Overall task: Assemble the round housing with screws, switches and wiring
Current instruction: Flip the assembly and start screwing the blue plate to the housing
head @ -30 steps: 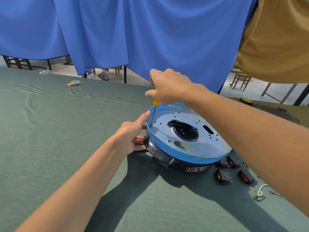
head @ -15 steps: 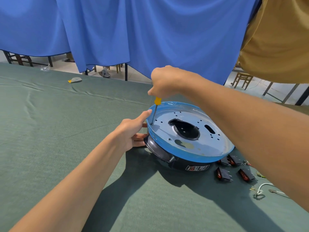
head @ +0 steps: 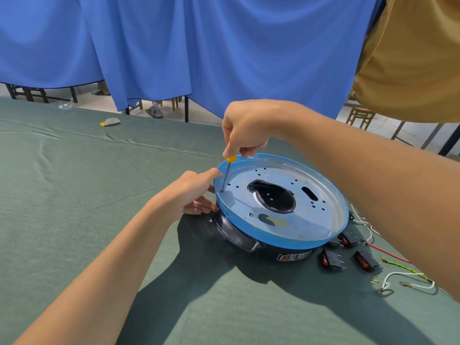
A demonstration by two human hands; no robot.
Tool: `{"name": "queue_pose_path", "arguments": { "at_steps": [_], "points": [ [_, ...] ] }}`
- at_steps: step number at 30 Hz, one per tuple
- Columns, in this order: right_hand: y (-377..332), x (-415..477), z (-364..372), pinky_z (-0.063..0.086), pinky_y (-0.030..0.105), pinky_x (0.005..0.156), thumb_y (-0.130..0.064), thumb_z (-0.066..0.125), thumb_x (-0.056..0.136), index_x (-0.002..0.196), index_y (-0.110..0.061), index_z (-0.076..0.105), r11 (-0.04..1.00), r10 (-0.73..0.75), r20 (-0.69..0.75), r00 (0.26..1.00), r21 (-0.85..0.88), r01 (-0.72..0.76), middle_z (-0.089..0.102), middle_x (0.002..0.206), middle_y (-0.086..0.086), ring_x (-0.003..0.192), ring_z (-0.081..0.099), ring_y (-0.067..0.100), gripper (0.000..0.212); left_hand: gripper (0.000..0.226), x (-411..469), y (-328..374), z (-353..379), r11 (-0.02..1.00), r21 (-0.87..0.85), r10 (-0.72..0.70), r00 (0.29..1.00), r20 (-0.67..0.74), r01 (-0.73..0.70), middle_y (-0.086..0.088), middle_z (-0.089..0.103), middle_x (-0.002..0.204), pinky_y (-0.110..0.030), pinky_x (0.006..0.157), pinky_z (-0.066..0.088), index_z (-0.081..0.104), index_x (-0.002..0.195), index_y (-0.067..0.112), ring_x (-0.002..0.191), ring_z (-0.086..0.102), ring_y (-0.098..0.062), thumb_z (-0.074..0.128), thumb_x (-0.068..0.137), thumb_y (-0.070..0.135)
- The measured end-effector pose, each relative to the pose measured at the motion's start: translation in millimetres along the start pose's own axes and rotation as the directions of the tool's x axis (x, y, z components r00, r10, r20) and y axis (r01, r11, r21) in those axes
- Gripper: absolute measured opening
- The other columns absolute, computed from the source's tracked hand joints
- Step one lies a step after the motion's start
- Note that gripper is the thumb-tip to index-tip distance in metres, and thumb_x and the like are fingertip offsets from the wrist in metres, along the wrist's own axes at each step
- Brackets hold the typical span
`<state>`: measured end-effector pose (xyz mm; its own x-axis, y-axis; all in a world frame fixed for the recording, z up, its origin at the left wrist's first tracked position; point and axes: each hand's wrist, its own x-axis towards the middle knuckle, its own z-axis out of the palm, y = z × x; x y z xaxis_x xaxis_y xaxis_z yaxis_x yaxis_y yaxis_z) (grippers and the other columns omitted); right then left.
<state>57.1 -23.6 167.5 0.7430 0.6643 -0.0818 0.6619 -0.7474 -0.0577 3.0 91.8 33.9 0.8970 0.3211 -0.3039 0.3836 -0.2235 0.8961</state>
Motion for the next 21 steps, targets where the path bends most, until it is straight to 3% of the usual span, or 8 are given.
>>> {"name": "queue_pose_path", "arguments": {
  "at_steps": [11,14,17,19,21],
  "points": [
    [1,1,8,0.040,0.013,0.039,-0.031,0.071,0.085,0.074,-0.013,0.066,1.000,-0.016,-0.019,1.000,0.009,0.016,0.064,0.054,-0.005,0.041,0.057,0.007,0.021,0.037,6,0,0,0.963,0.259,0.109,0.989,-0.099,-0.080,0.007,0.072,0.060,-0.024,0.057,0.050,0.071,0.082,0.015,0.053,0.068,-0.007,0.053,0.094,0.045],
    [-3,0,6,0.039,0.018,0.045,-0.035,0.070,0.084,0.081,-0.012,0.070,0.997,-0.024,-0.012,1.000,-0.073,0.023,0.064,0.061,-0.002,0.053,0.054,0.017,0.023,0.040,4,-1,-2,0.937,0.316,0.196,0.972,-0.129,-0.147,-0.003,0.075,0.077,-0.025,0.061,0.048,0.074,0.088,0.010,0.068,0.068,-0.013,0.055,0.093,0.045],
    [-7,0,6,0.038,0.022,0.050,-0.035,0.071,0.082,0.087,-0.013,0.071,0.987,-0.032,-0.006,0.999,-0.158,0.031,0.063,0.069,0.002,0.059,0.053,0.021,0.023,0.023,-3,0,-5,0.850,0.367,0.463,0.868,-0.178,-0.378,-0.002,0.074,0.101,-0.027,0.074,0.047,0.075,0.106,0.022,0.095,0.066,-0.015,0.061,0.091,0.033],
    [-11,0,6,0.040,0.024,0.054,-0.034,0.072,0.082,0.083,-0.016,0.068,0.979,-0.055,-0.011,0.998,-0.195,0.052,0.063,0.073,0.000,0.066,0.056,0.022,0.018,0.022,-9,4,-9,0.793,0.393,0.545,0.830,-0.118,-0.465,0.001,0.072,0.105,-0.026,0.075,0.045,0.074,0.108,0.027,0.095,0.064,-0.013,0.065,0.088,0.022],
    [-15,0,5,0.042,0.027,0.057,-0.032,0.073,0.081,0.072,-0.019,0.059,0.973,-0.070,-0.011,0.997,-0.222,0.066,0.061,0.073,-0.003,0.072,0.059,0.021,0.021,0.023,-10,5,-11,0.760,0.452,0.529,0.849,-0.013,-0.467,-0.006,0.073,0.105,-0.030,0.069,0.043,0.077,0.097,0.033,0.082,0.056,-0.015,0.065,0.085,0.017]
  ]
}}
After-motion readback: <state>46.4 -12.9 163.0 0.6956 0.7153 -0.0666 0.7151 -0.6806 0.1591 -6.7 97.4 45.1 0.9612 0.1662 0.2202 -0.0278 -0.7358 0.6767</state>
